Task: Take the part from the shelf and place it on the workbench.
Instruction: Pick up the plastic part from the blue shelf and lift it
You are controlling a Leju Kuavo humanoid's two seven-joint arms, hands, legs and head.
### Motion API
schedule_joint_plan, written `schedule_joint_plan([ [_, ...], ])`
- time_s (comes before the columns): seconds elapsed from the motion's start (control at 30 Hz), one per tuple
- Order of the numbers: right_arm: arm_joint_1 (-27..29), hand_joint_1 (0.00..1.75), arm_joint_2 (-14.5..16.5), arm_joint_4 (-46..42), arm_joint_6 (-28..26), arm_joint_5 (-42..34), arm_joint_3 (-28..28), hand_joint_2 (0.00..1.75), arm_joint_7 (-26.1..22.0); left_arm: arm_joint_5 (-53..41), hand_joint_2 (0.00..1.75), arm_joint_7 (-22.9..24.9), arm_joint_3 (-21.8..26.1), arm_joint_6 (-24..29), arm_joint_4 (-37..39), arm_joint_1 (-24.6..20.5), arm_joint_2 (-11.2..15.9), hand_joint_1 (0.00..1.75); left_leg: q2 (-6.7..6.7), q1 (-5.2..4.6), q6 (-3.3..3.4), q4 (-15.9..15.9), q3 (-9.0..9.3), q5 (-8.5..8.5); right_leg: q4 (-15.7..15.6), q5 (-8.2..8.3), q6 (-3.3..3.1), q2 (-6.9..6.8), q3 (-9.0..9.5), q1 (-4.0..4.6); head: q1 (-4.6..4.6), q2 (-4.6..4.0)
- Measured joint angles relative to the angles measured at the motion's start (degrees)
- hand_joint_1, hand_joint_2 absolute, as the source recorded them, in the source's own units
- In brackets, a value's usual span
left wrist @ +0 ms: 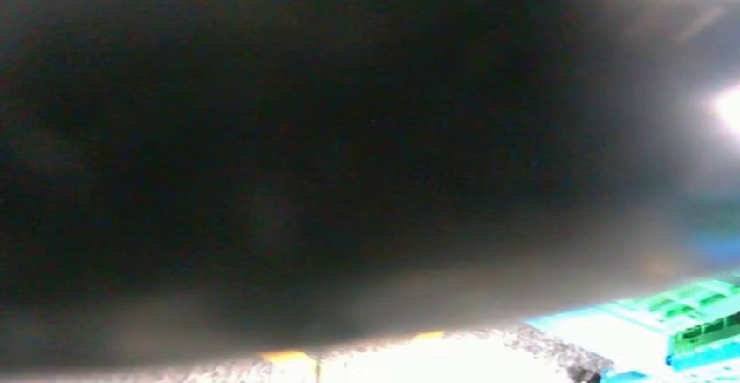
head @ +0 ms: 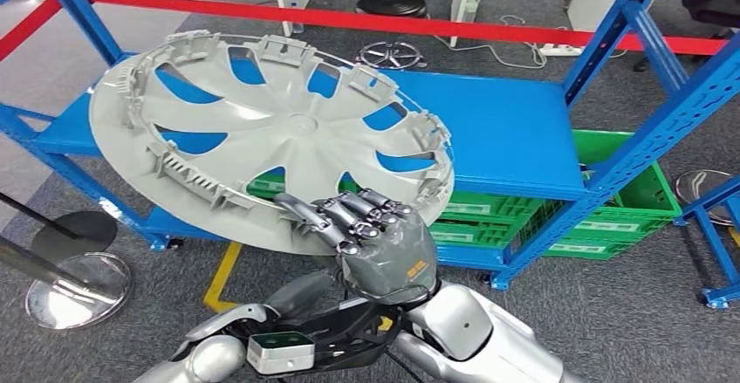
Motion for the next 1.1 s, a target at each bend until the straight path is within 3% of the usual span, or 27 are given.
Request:
schedule_joint_plan([
  [0.07,-0.2,1.75,0.0,0.4,0.0,0.3,0.0,1.75,0.8,0.2,0.0,0.1,-0.5,0.3,0.0,0.0,0.2,0.0,0.09,-0.09,0.56,0.0,-1.69,1.42,6.7,-5.8,0.24,0.18,-1.86,-0.04,0.32,0.0],
  [0.1,-0.4,1.75,0.0,0.7,0.0,0.6,0.1,1.75,1.2,0.0,0.0,0.0,-0.8,0.3,0.0,0.2,0.3,0.0,0.09,-0.21,0.65,0.1,-2.56,2.09,10.3,-7.57,0.28,0.22,-2.44,-0.03,0.41,0.0],
  [0.13,-0.5,1.75,0.0,1.0,0.0,1.0,0.1,1.75,1.8,-0.4,0.0,-0.2,-1.1,0.2,-0.1,0.5,0.5,0.0,0.1,-0.34,0.69,0.1,-3.42,2.76,13.0,-8.08,0.25,0.24,-2.5,0.01,0.47,0.0],
  [0.17,-0.6,1.75,0.0,1.4,0.0,1.4,0.1,1.75,2.4,-0.9,0.0,-0.7,-1.5,0.3,-0.1,0.9,0.8,0.0,0.1,-0.47,0.71,0.1,-4.27,3.4,13.9,-7.34,0.12,0.26,-1.76,0.06,0.51,0.0],
  [0.2,-0.7,1.75,0.0,1.8,0.0,1.7,0.0,1.75,2.9,-1.4,0.0,-1.5,-2.0,0.5,-0.2,1.5,1.2,0.0,0.09,-0.59,0.68,0.1,-5.05,4.02,12.8,-5.77,-0.14,0.27,-0.02,0.14,0.55,0.0],
  [0.27,-1.2,1.75,0.0,2.5,0.0,2.1,-0.3,1.75,3.7,-2.2,0.0,-3.8,-3.1,1.1,-0.7,3.0,2.0,0.0,0.03,-0.87,0.49,0.2,-6.35,5.19,5.4,-3.64,-0.98,0.37,6.02,0.47,0.65,0.0],
  [0.33,-2.0,1.75,0.0,3.1,0.0,2.2,-0.8,1.75,4.5,-2.7,0.0,-5.9,-4.5,2.0,-1.6,4.5,2.6,0.0,0.04,-1.03,0.08,0.2,-7.19,6.42,-2.5,-4.52,-1.49,0.5,11.3,0.76,0.68,0.0],
  [0.37,-2.5,1.75,-0.1,3.3,0.0,2.2,-1.0,1.75,5.1,-2.9,0.0,-6.9,-5.3,2.6,-1.9,5.2,3.0,0.0,0.08,-1.02,-0.21,0.0,-7.44,7.08,-4.6,-5.12,-1.56,0.55,12.43,0.91,0.73,0.0],
  [0.43,-3.0,1.75,-0.3,3.7,0.0,2.3,-1.4,1.75,6.2,-3.2,0.0,-8.7,-7.4,3.6,-2.2,6.6,4.0,0.0,0.06,-0.85,-0.86,-0.3,-7.8,7.93,-5.5,-4.34,-1.85,0.47,11.95,0.91,0.94,0.0],
  [0.47,-3.2,1.75,-0.4,3.9,0.0,2.4,-1.6,1.75,6.6,-3.3,0.0,-9.3,-8.4,4.0,-2.3,7.3,4.6,0.0,0.02,-0.78,-1.18,0.1,-8.12,7.05,-5.7,-3.65,-2.26,0.37,11.48,0.82,0.98,0.0],
  [0.5,-3.3,1.75,-0.5,4.1,0.0,2.4,-1.8,1.75,6.8,-3.3,0.0,-9.6,-9.2,4.2,-2.4,7.9,5.1,0.0,-0.01,-0.71,-1.48,1.5,-8.63,5.09,-5.8,-2.89,-2.7,0.24,10.87,0.68,0.92,0.0],
  [0.53,-3.5,1.75,-0.5,4.3,0.0,2.4,-2.0,1.75,7.0,-3.3,0.0,-9.9,-9.8,4.4,-2.5,8.3,5.7,0.0,-0.03,-0.56,-1.74,4.1,-9.34,2.11,-5.8,-2.19,-3.06,0.13,10.32,0.59,0.84,0.0],
  [0.6,-3.8,1.75,-0.7,4.6,0.0,2.4,-2.1,1.75,7.5,-3.3,0.0,-10.7,-10.9,5.2,-2.6,8.8,7.1,0.0,-0.03,-0.35,-2.21,11.5,-10.69,-3.17,-5.6,-0.89,-3.34,0.02,8.58,0.63,0.75,0.0],
  [0.63,-4.0,1.75,-0.8,4.8,0.0,2.5,-2.2,1.75,7.8,-3.2,0.0,-11.2,-11.6,6.1,-2.6,8.9,7.9,0.0,-0.03,-0.27,-2.42,14.7,-10.91,-4.06,-5.5,-0.26,-3.31,-0.05,7.65,0.65,0.78,0.0],
  [0.67,-4.2,1.75,-0.9,4.9,0.0,2.5,-2.2,1.75,8.1,-3.0,0.0,-11.6,-12.3,7.1,-2.6,9.0,8.8,0.0,-0.03,-0.22,-2.56,16.5,-10.5,-3.51,-5.2,0.33,-3.2,-0.11,6.67,0.66,0.77,0.0],
  [0.7,-4.4,1.75,-1.1,5.0,0.0,2.5,-2.3,1.75,8.5,-2.7,0.0,-11.9,-13.1,8.2,-2.6,9.0,9.6,0.0,-0.03,-0.15,-2.64,16.4,-9.31,-2.01,-4.9,0.89,-3.02,-0.15,5.63,0.64,0.77,0.0],
  [0.77,-4.7,1.75,-1.4,5.1,0.0,2.5,-2.3,1.75,8.9,-2.1,0.0,-12.1,-14.4,9.7,-2.6,8.9,10.8,0.0,-0.03,-0.01,-2.67,10.8,-4.32,0.23,-4.2,1.82,-2.51,-0.19,3.77,0.66,0.71,0.0],
  [0.83,-5.2,1.75,-1.6,5.1,0.0,2.5,-2.4,1.75,9.1,-1.7,0.0,-12.1,-15.3,10.3,-2.6,8.5,11.6,0.0,-0.18,-0.03,-2.25,2.9,1.06,-1.0,-3.6,2.73,-1.95,-0.24,2.54,0.84,0.75,0.0],
  [0.87,-5.4,1.75,-1.7,5.1,0.0,2.5,-2.4,1.75,9.2,-1.5,0.0,-12.1,-15.7,10.4,-2.6,8.3,11.8,0.0,-0.25,-0.14,-1.92,0.5,2.4,-1.88,-3.4,3.29,-1.7,-0.26,2.17,0.9,0.75,0.0],
  [0.93,-5.7,1.75,-1.8,5.2,0.0,2.5,-2.4,1.75,9.4,-1.0,0.0,-12.0,-16.5,10.6,-2.6,8.0,12.2,0.0,-0.27,-0.26,-1.06,-0.7,2.33,-1.7,-3.6,4.24,-1.18,-0.27,1.63,0.78,0.74,0.0],
  [0.97,-5.7,1.75,-2.0,5.2,0.0,2.5,-2.3,1.75,9.6,-0.8,0.0,-11.9,-16.9,10.7,-2.6,7.8,12.3,0.0,-0.21,-0.27,-0.58,-0.8,1.86,-1.15,-3.3,3.69,-0.89,-0.23,1.18,0.67,0.75,0.0],
  [1.0,-5.7,1.75,-2.1,5.2,0.0,2.5,-2.3,1.75,9.7,-0.5,0.0,-11.8,-17.2,10.8,-2.6,7.7,12.5,0.0,-0.14,-0.24,-0.08,-0.9,1.31,-0.55,-2.1,2.04,-0.6,-0.13,0.58,0.6,0.82,0.0],
  [1.1,-5.8,1.75,-2.6,5.4,0.0,2.5,-2.3,1.75,10.0,0.0,0.0,-11.4,-18.0,11.3,-2.6,7.3,12.9,0.0,-0.03,-0.46,0.83,-0.9,-0.85,1.31,7.9,-5.96,-0.18,0.17,-2.05,0.53,1.06,0.0],
])
